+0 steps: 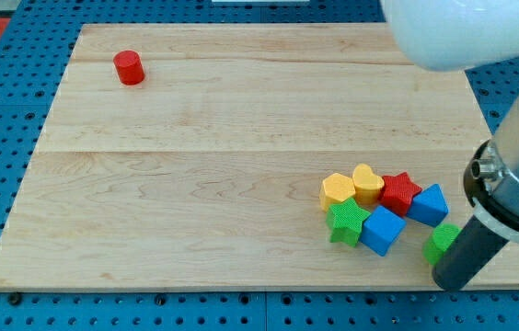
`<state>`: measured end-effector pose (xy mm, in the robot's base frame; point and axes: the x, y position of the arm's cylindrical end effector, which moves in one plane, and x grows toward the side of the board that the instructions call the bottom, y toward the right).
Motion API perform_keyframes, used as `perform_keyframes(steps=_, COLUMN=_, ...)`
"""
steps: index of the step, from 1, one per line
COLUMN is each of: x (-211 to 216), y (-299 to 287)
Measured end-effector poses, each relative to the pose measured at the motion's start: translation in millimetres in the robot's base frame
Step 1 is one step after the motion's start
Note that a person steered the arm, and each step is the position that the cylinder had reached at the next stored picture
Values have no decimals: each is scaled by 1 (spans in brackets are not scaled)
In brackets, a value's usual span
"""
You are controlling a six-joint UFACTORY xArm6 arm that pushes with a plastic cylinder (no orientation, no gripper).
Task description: Push the red circle to the center left
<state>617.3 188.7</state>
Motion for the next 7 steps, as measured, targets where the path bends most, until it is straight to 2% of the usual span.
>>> perform_keyframes(steps=1, x=-1, y=33)
perform_keyframes(steps=2, x=-29, y=30)
perform_keyframes(steps=3, x=-46, y=4)
perform_keyframes(steps=4, x=-58, y=68)
perform_keyframes(steps=5, x=-101, y=93)
perform_keyframes(steps=6, x=-164, y=57)
perform_keyframes(steps=7, x=-240, y=-8)
